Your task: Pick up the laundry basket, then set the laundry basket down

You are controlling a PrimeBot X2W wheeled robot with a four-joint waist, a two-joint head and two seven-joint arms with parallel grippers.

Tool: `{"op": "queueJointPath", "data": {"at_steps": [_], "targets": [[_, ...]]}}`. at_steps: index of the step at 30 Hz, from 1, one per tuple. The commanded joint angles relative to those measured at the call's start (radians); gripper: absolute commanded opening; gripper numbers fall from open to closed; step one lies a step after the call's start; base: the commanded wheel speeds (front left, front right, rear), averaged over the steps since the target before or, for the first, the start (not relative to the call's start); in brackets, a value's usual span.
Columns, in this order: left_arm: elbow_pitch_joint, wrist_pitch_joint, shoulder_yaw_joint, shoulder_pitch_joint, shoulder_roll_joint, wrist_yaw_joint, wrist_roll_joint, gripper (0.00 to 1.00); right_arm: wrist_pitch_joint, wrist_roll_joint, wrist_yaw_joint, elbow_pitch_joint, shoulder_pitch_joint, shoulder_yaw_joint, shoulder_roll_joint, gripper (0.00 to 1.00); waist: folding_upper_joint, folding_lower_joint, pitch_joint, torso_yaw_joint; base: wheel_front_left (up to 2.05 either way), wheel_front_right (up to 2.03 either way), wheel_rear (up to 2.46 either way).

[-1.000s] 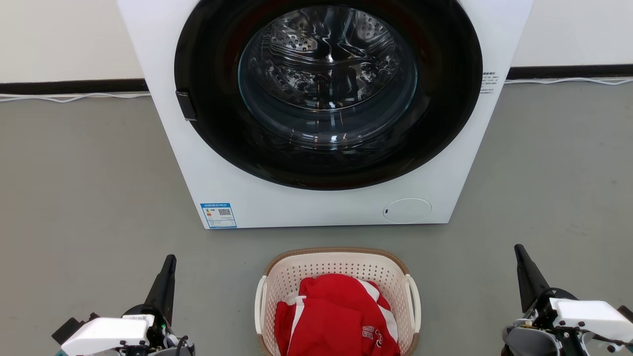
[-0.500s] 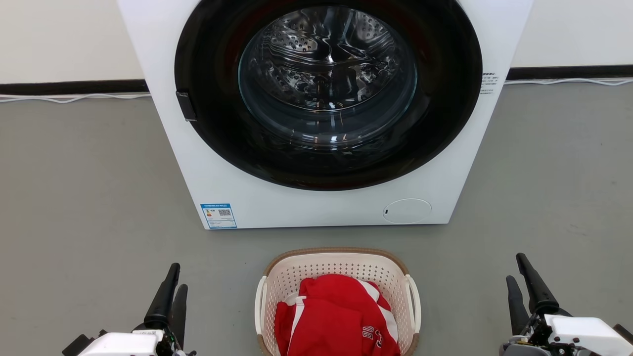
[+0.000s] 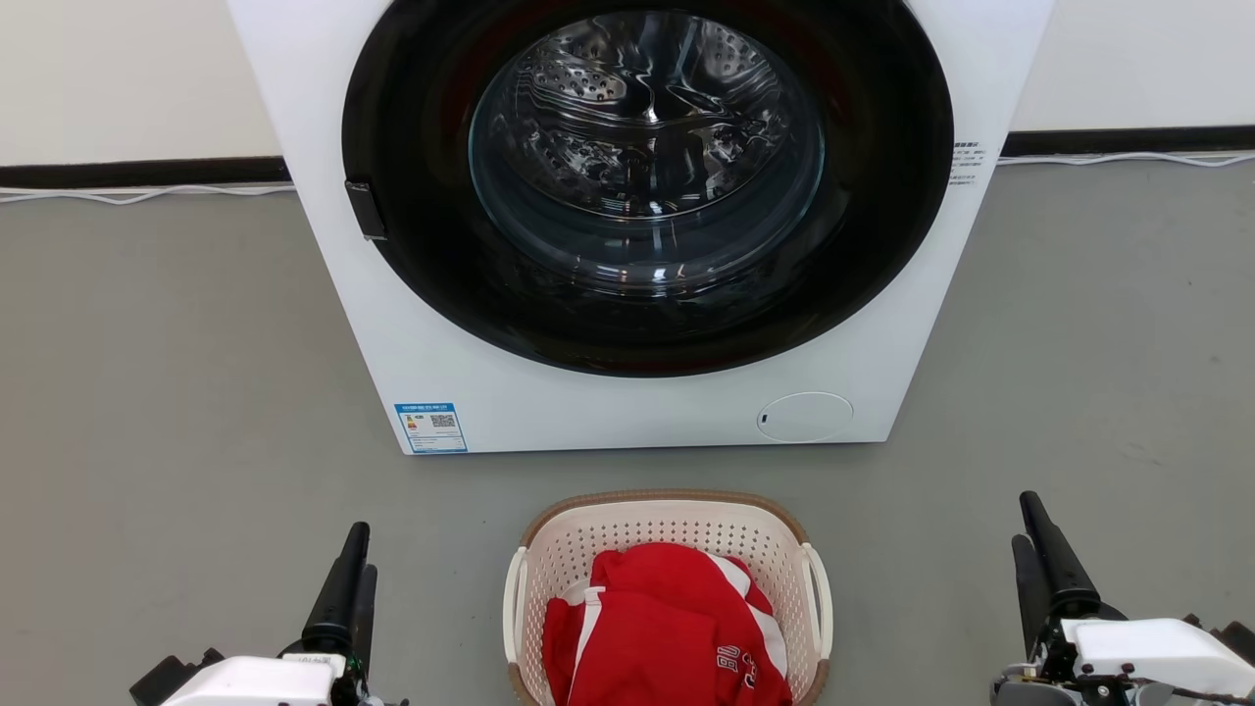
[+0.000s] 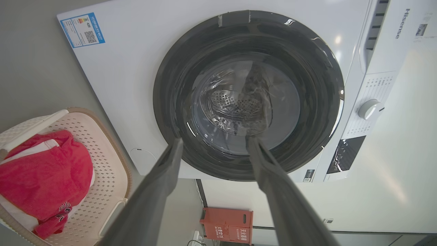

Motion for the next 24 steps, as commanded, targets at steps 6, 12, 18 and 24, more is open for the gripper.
{"op": "queueJointPath", "data": {"at_steps": [6, 12, 18, 24], "targets": [[-0.023, -0.022, -0.002, -0.032, 0.008, -0.002, 0.066, 1.0, -0.026, -0.12, 0.003, -0.047, -0.019, 0.009, -0.019, 1.0, -0.0001, -0.0001, 0.001, -0.002, 0.0, 0.0, 0.0], [-0.027, -0.04, -0.01, -0.033, 0.009, 0.011, 0.154, 1.0, -0.044, -0.242, 0.003, -0.053, -0.018, 0.022, -0.031, 1.0, -0.0001, -0.0001, 0.003, -0.003, 0.0, 0.0, 0.0], [-0.031, -0.061, -0.025, -0.032, 0.009, 0.039, 0.268, 1.0, -0.064, -0.369, 0.003, -0.059, -0.018, 0.045, -0.046, 1.0, -0.0001, -0.0001, 0.005, -0.005, 0.0, 0.0, 0.0], [-0.035, -0.078, -0.033, -0.031, 0.01, 0.056, 0.347, 1.0, -0.081, -0.465, 0.004, -0.064, -0.017, 0.071, -0.058, 1.0, -0.0001, -0.0001, 0.006, -0.009, 0.0, 0.0, 0.0]]}}
